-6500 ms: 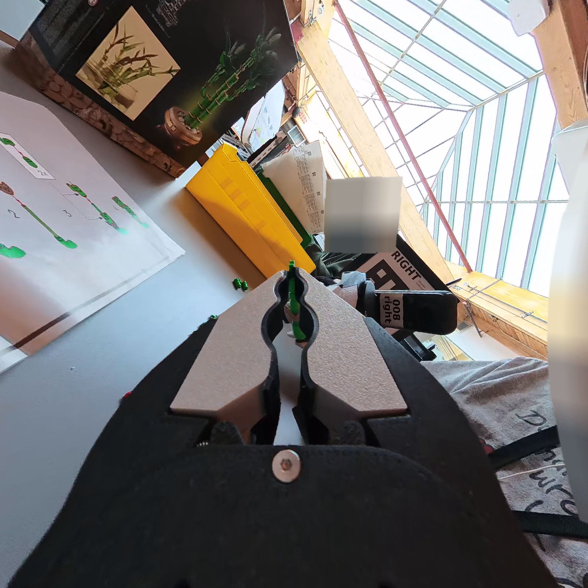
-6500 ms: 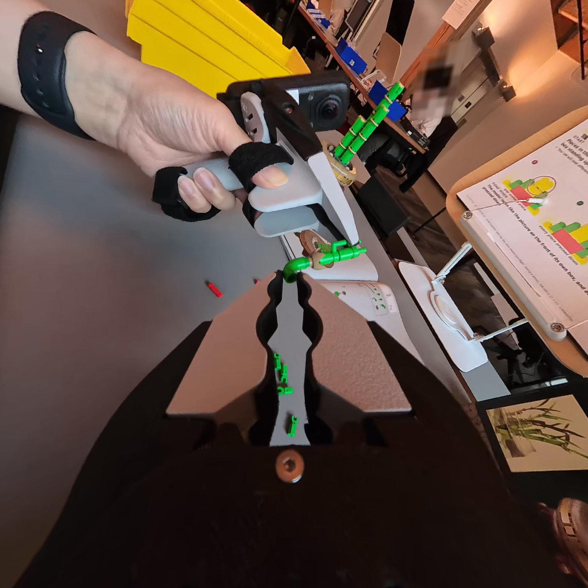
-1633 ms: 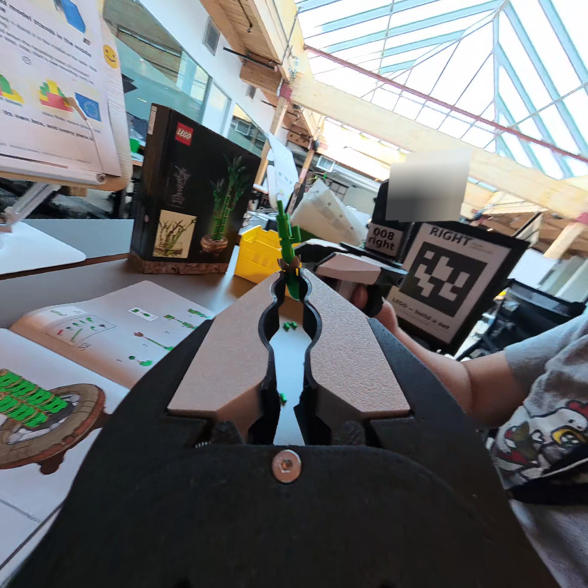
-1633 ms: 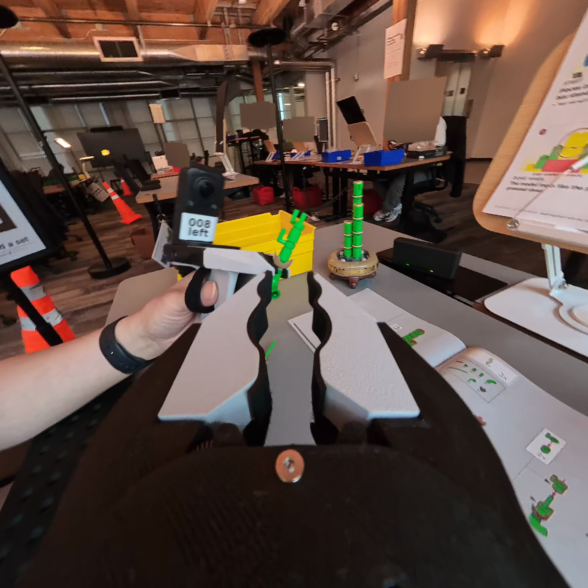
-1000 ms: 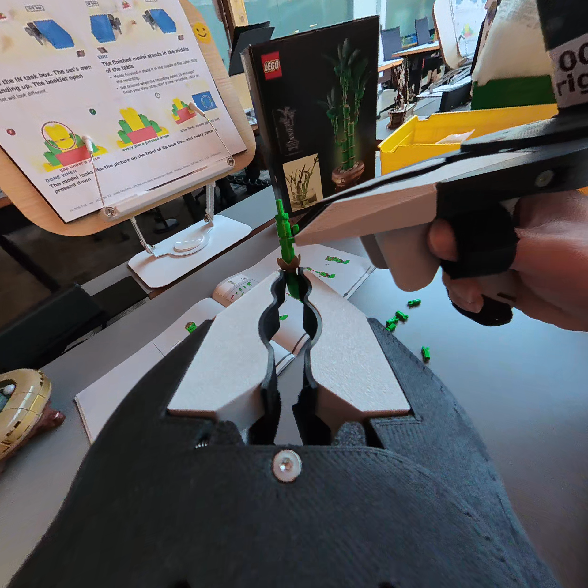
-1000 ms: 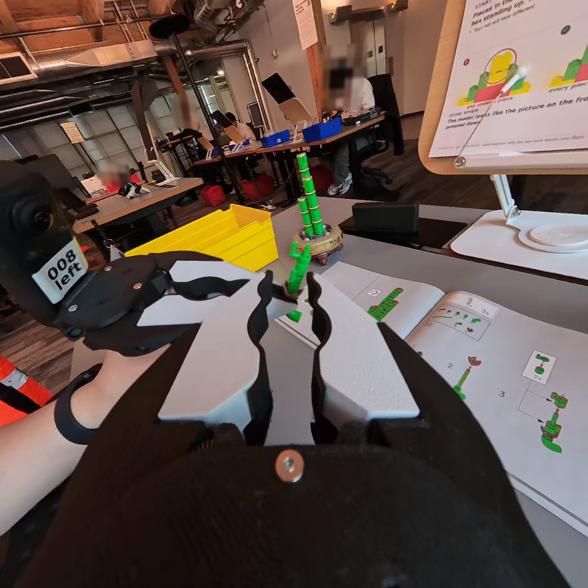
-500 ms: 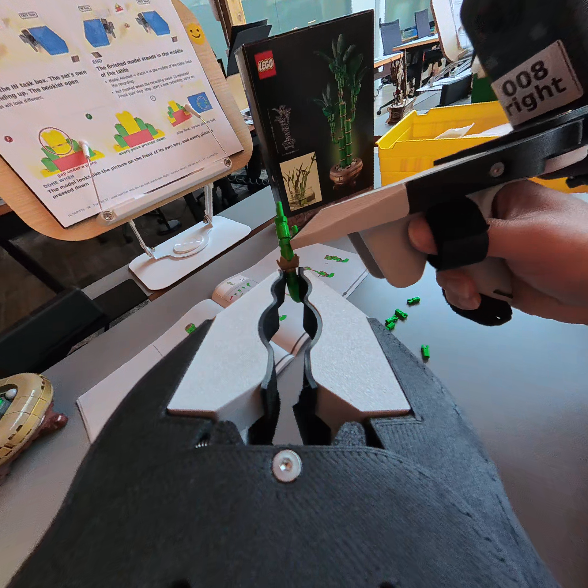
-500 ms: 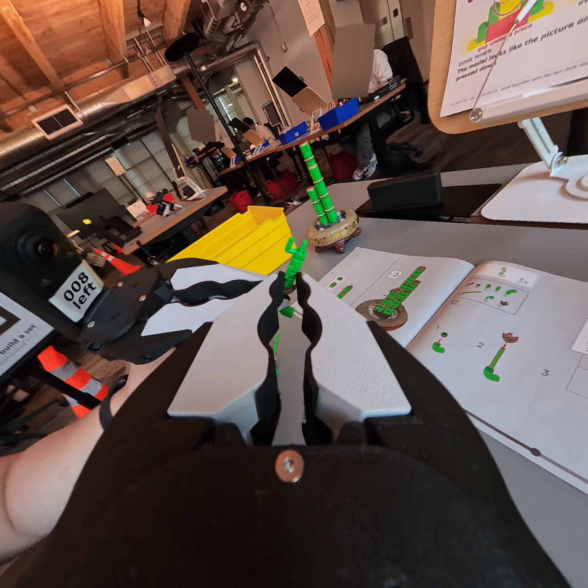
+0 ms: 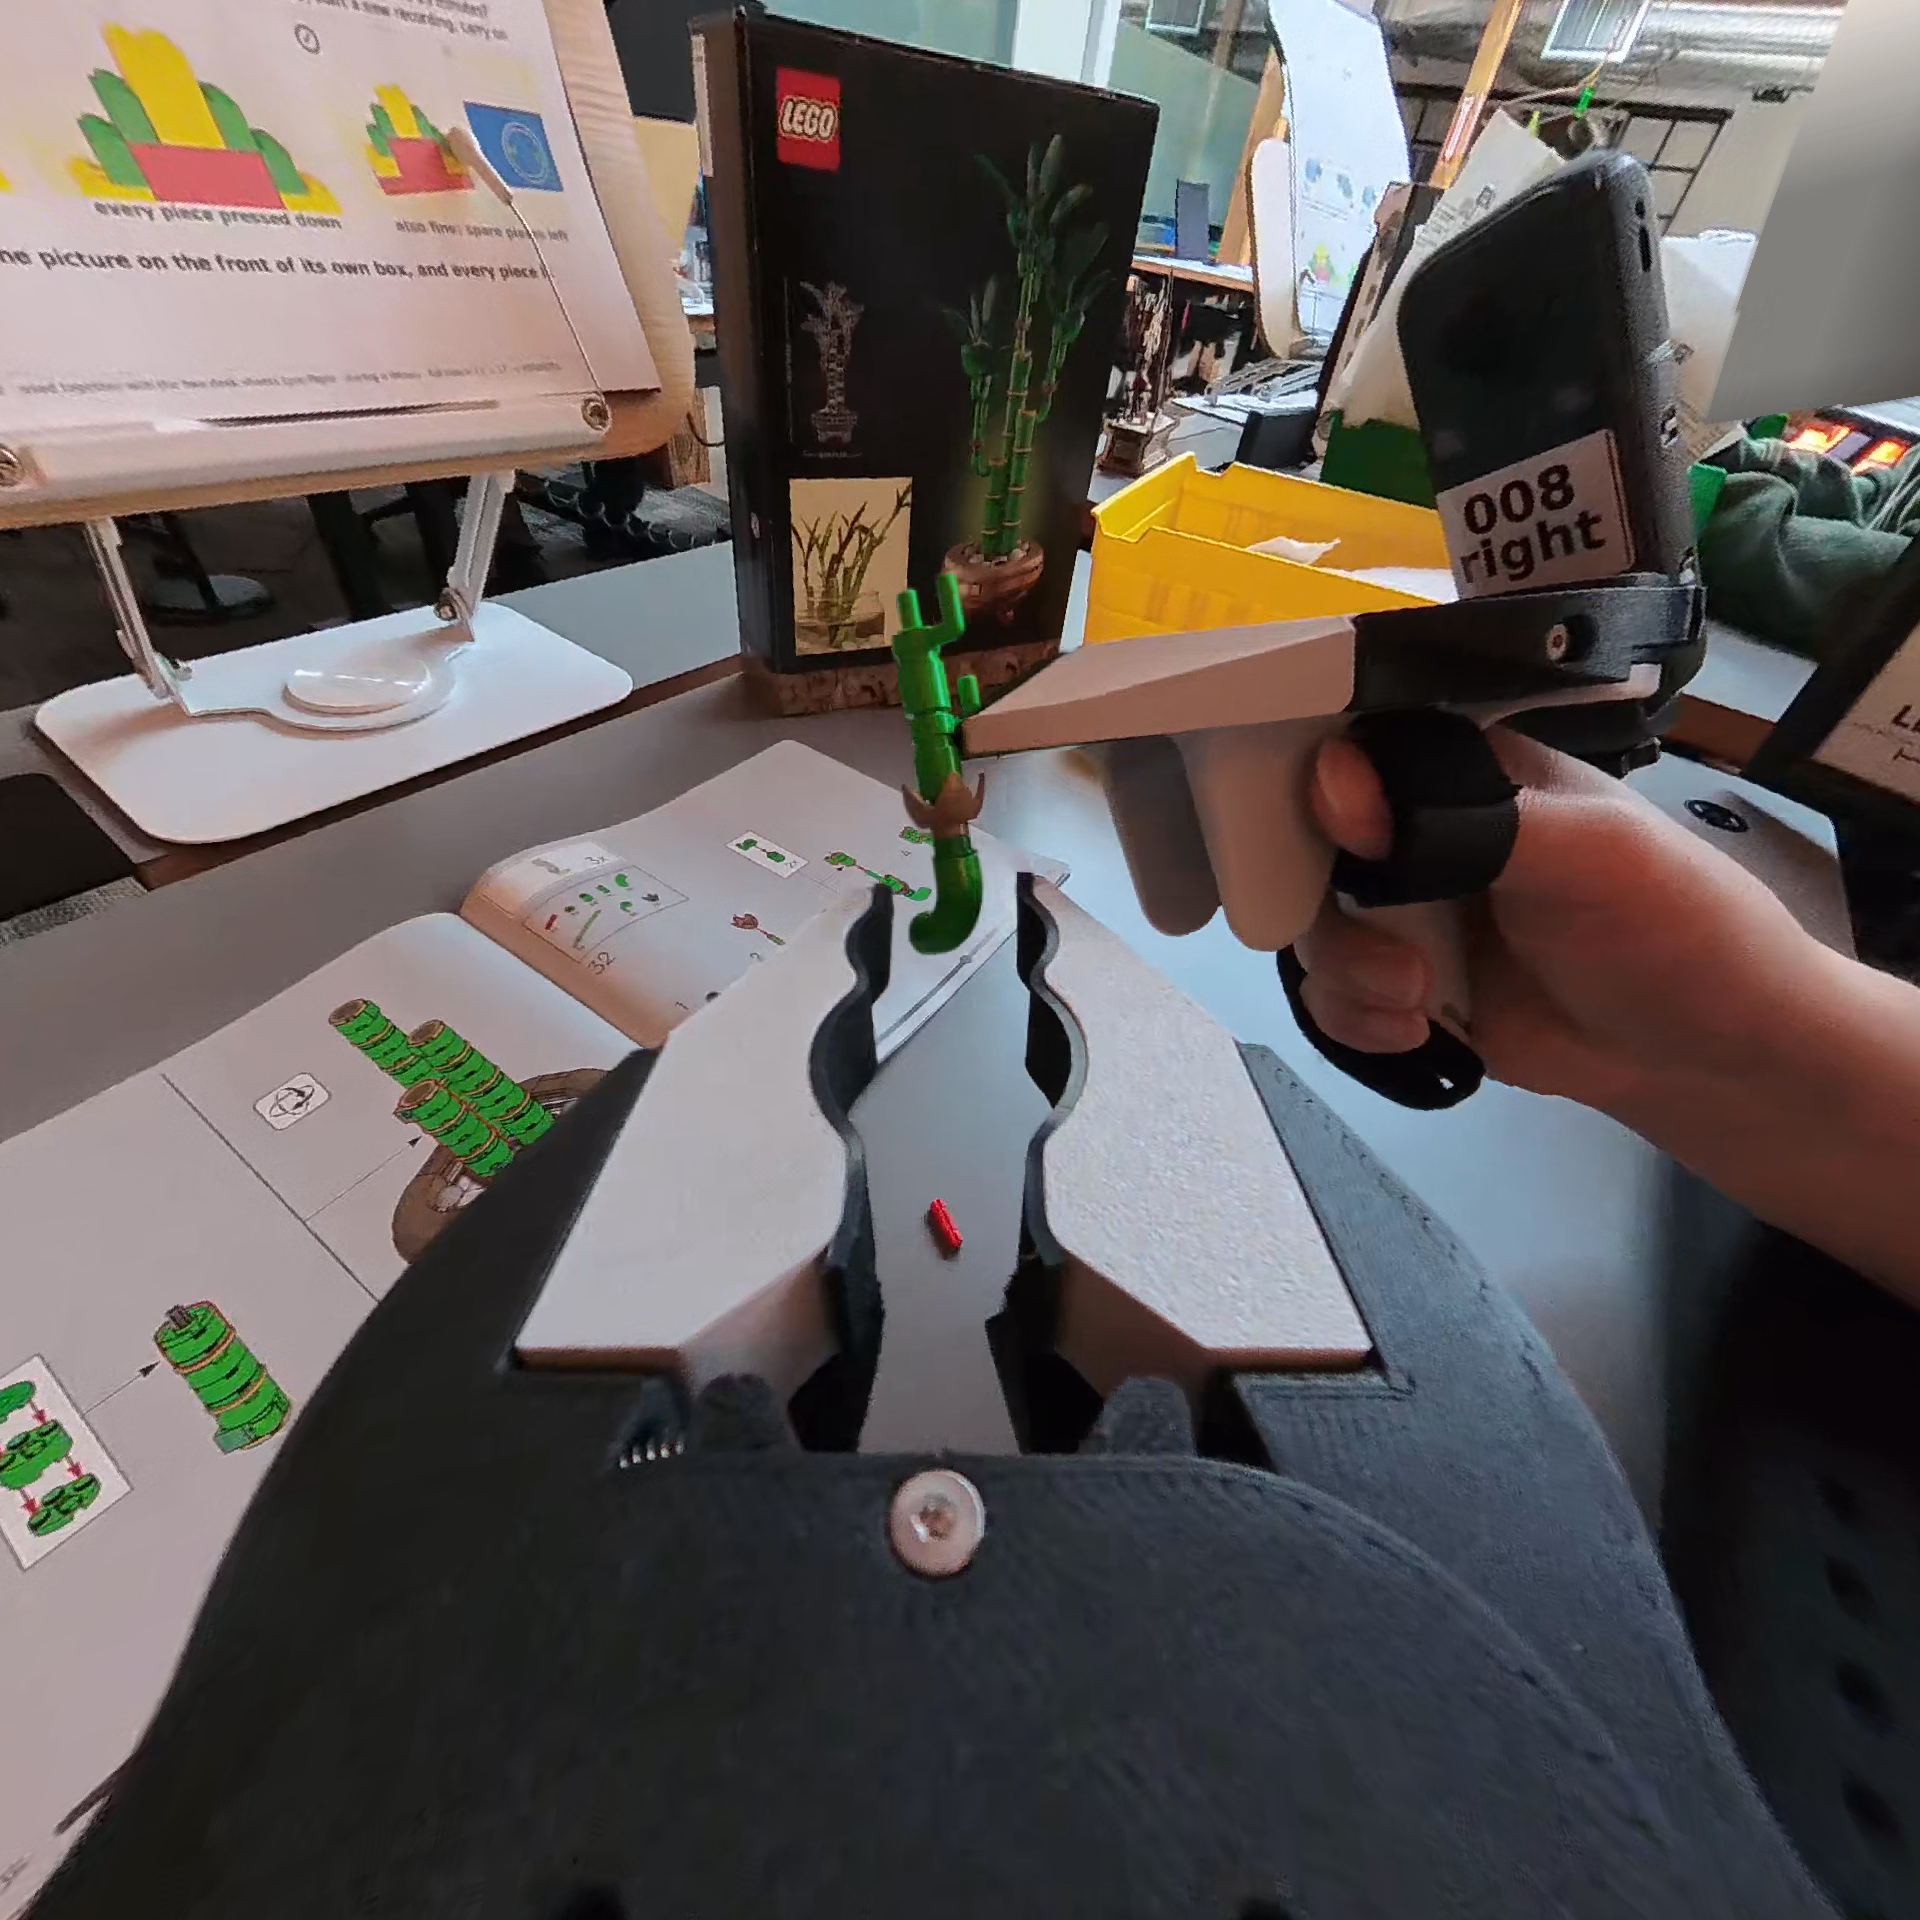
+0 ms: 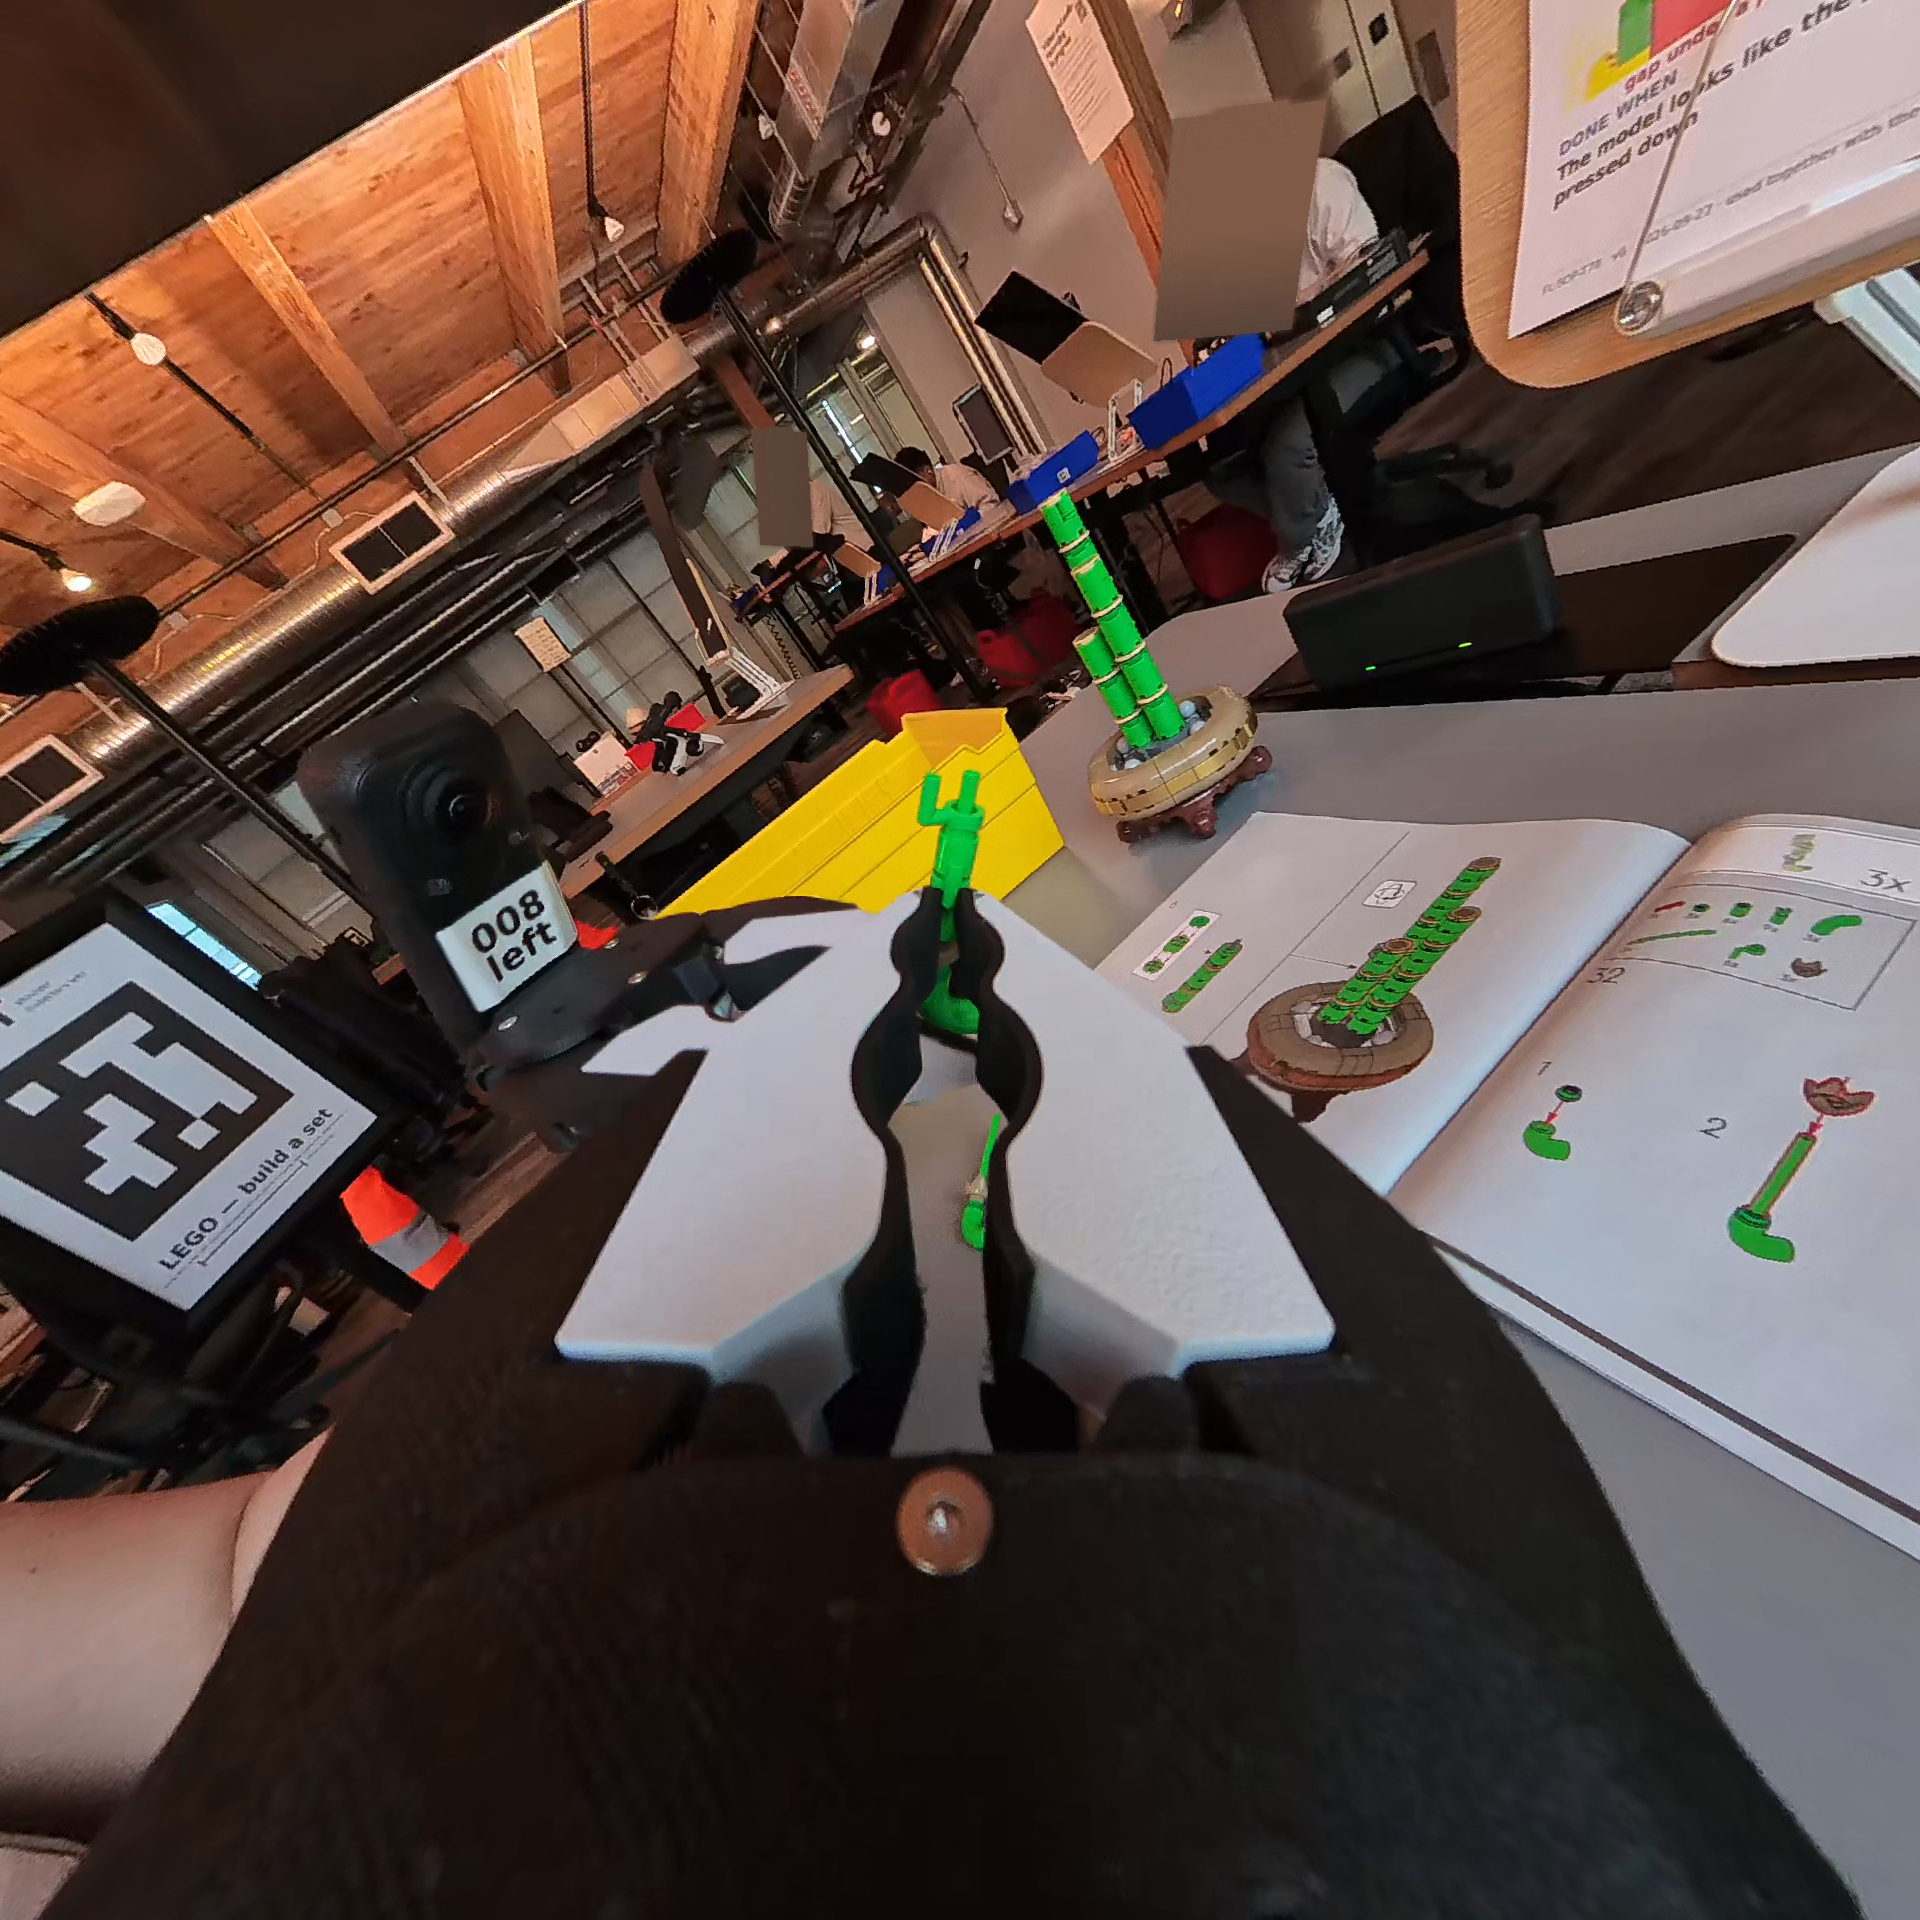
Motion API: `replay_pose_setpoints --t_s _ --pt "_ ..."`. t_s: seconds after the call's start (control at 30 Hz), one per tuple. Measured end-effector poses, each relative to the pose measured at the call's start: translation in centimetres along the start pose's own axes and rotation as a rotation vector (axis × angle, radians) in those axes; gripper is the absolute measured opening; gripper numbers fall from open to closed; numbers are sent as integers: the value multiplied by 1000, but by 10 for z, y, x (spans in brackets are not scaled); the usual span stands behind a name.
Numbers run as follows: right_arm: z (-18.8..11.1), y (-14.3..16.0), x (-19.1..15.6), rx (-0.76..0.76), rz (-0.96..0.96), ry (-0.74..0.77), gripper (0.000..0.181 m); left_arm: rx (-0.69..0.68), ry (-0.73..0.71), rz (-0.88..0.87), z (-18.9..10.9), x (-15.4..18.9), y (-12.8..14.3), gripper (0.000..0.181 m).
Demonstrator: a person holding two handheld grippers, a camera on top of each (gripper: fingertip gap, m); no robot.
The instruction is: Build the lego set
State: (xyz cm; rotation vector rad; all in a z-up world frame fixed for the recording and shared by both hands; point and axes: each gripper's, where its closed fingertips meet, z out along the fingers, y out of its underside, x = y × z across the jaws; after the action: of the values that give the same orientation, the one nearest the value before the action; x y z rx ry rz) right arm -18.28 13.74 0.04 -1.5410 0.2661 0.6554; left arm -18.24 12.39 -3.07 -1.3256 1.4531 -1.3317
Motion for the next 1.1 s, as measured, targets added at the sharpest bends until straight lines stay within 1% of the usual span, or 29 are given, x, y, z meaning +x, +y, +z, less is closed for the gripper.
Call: replay_pose_setpoints --t_s 0.07,0.13,0.27,0.47,0.73,0.9,1.0,1.1 --pt "1 3 -1 -9 -5 -3 1 1 -11 21 1 1 0 12" --pt "2 3 -2 -10 -15 -2 1 5 -21 41 1 2 0 10" --pt "0 0 -3 -8 -21 -12 2 22 -7 42 0 5 -3 8" --pt "0 -1 -6 6 50 -69 4 40 2 49 -3 6 -7 7" --pt "0 -1 -5 -1 84 -62 10 27 -71 116 -5 -1 -8 7" --pt "0 -2 -3 11 121 -64 12 6 -85 178 -3 3 -6 7" --pt "-1 -1 -4 6 129 -78 4 -1 -93 196 -2 3 -5 7" --pt "-1 -1 -5 2 121 -81 4 3 -79 184 -3 4 -6 7"
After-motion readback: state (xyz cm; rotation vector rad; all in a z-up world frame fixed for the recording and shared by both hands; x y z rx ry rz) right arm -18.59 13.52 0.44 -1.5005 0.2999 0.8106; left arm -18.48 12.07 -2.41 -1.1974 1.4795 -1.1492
